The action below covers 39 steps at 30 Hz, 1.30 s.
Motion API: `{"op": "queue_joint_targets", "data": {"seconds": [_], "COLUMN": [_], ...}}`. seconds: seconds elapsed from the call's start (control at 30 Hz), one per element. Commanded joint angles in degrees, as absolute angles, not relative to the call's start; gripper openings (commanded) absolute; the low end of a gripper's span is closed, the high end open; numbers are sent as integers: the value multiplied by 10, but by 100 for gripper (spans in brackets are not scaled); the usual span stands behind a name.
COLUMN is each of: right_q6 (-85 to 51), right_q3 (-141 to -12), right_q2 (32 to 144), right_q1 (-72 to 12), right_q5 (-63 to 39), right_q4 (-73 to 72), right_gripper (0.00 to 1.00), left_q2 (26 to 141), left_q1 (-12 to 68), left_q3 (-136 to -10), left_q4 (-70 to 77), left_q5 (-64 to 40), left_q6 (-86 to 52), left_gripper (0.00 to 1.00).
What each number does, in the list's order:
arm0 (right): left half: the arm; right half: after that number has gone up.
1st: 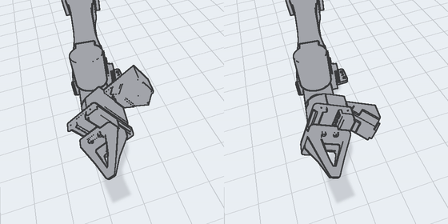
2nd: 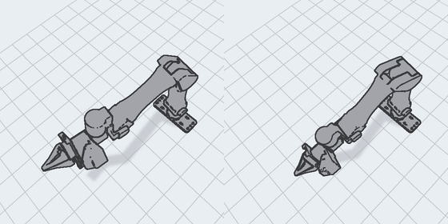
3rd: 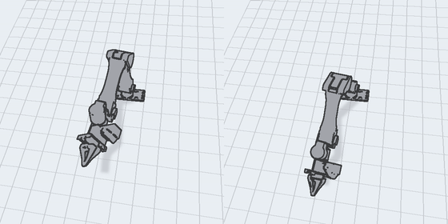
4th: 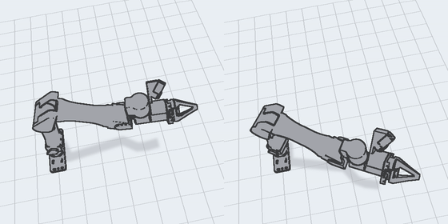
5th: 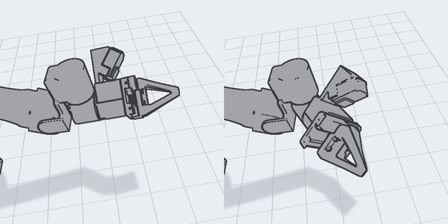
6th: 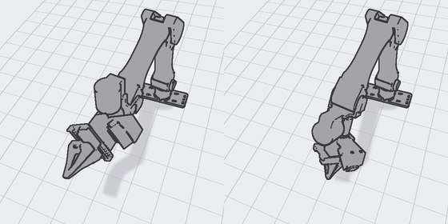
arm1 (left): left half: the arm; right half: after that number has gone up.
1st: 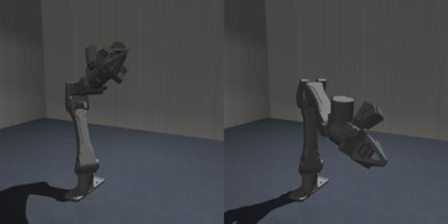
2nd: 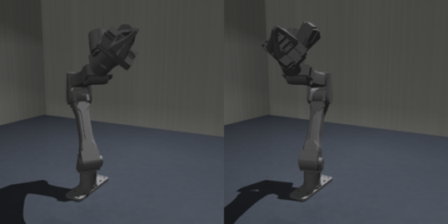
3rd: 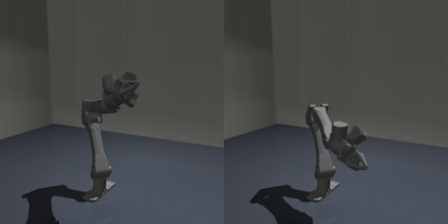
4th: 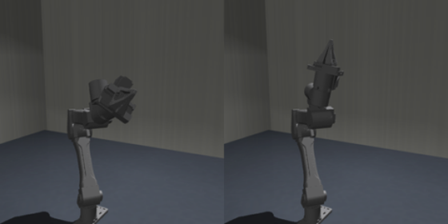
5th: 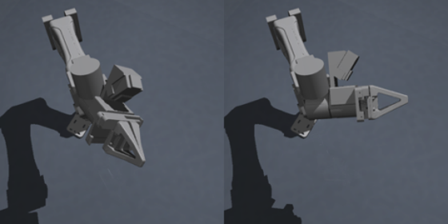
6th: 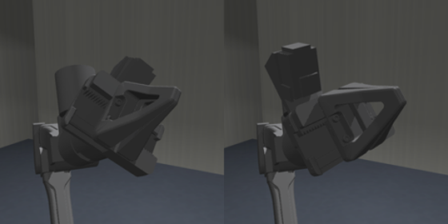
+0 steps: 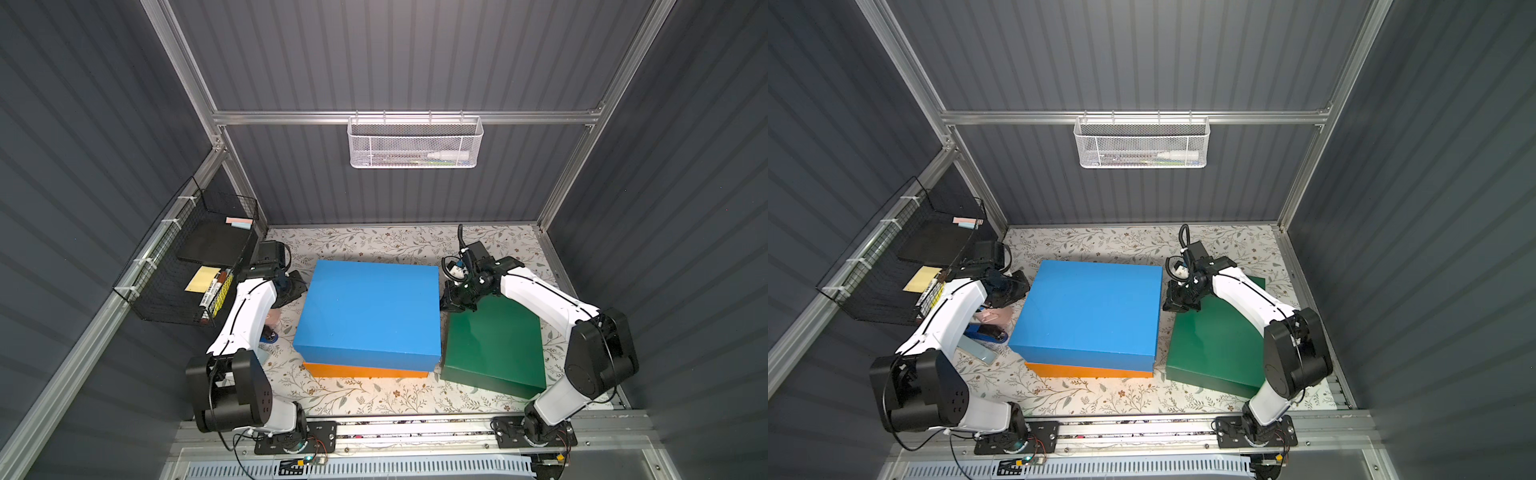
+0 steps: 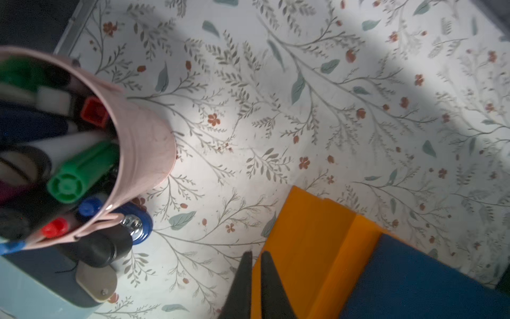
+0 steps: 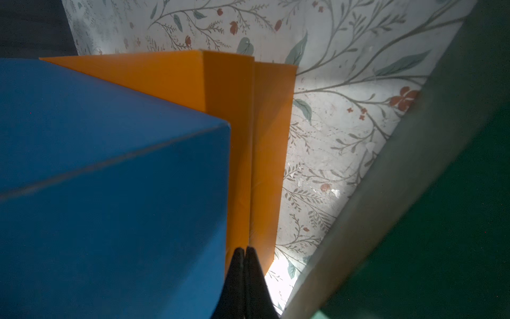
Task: Stack the shoeboxes
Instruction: Adjust the shoebox.
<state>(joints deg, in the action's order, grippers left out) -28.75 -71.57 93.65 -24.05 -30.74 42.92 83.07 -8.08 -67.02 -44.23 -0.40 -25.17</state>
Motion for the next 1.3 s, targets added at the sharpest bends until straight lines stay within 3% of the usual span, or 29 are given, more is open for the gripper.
{"op": "queue_joint_targets", "data": {"seconds": [0.0,0.77,1.27], "right_q6": [-296,-314,-378], "right_q3": [-710,-750,-777], "right_q2": [938,976,1034], "right_q1": [-242,-286,-302], "right_q5": [-300,-241,-245], "right_q4": [433,462,417], "right_gripper": [0,0,0], "left_q2": [826,909,922], "left_q1": [-85,-120,-114], "left_q3": [-658,-616,-581], "left_q4": [-428,-392,-348], "left_q5": [-4,10,-84], "left_q6": [-288,-274,-258], "left_gripper": [12,10,8]}}
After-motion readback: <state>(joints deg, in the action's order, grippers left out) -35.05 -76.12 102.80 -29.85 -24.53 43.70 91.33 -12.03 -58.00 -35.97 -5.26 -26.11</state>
